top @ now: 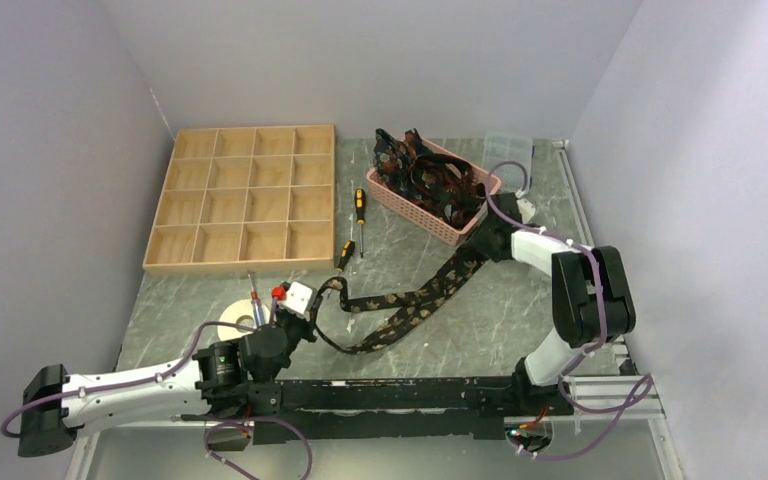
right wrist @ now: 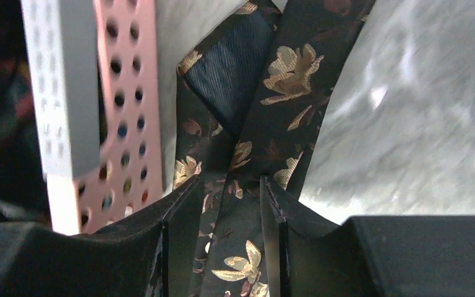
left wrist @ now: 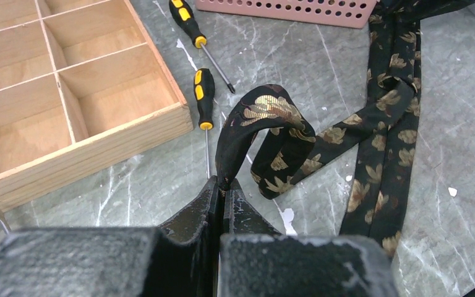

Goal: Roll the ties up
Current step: Flatten out the tie at the center of the board.

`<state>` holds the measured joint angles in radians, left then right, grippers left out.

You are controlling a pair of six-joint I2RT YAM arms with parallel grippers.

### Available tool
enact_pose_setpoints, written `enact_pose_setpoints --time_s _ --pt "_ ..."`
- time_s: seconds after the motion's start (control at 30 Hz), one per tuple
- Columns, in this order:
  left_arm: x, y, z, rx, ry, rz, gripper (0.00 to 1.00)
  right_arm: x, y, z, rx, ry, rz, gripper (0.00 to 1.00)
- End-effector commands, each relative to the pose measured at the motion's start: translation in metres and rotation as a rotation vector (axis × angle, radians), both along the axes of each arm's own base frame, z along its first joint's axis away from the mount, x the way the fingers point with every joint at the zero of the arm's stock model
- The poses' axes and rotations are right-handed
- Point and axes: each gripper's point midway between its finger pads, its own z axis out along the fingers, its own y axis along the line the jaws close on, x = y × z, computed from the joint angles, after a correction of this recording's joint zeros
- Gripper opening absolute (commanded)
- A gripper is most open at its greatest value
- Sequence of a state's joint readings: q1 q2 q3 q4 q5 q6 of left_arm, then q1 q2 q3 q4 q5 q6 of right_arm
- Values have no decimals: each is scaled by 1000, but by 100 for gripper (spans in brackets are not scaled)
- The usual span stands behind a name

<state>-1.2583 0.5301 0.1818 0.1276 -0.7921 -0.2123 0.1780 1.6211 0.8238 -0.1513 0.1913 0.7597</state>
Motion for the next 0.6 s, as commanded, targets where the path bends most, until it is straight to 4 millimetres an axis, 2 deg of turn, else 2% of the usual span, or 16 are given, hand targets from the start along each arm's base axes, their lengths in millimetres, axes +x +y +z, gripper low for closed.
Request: enact_pose_setpoints --time_s 0.0,0.1,0.17,0.27,0.33,0.47,0.53,0.57 --pt "3 3 26 -62 -28 34 3 -8 -46 -24 -10 133 -117 43" --pt "3 3 27 -62 -38 34 4 -8 -77 -30 4 173 -202 42" --pt "4 0 27 -62 -49 26 4 -8 -90 -34 3 196 -242 42" --pt "4 -14 27 -30 -57 -22 5 -3 -102 -35 -12 222 -274 42" --pt "1 -29 30 -2 -72 -88 5 -1 -119 -30 -25 210 -312 41" --pt "-9 -60 38 31 -155 -248 8 4 -150 -1 -35 117 -405 42" --pt "-7 -60 30 35 -171 -240 10 13 -153 23 -34 35 -412 42" --pt "-3 -54 20 42 -161 -199 12 18 -150 34 -25 7 -400 44"
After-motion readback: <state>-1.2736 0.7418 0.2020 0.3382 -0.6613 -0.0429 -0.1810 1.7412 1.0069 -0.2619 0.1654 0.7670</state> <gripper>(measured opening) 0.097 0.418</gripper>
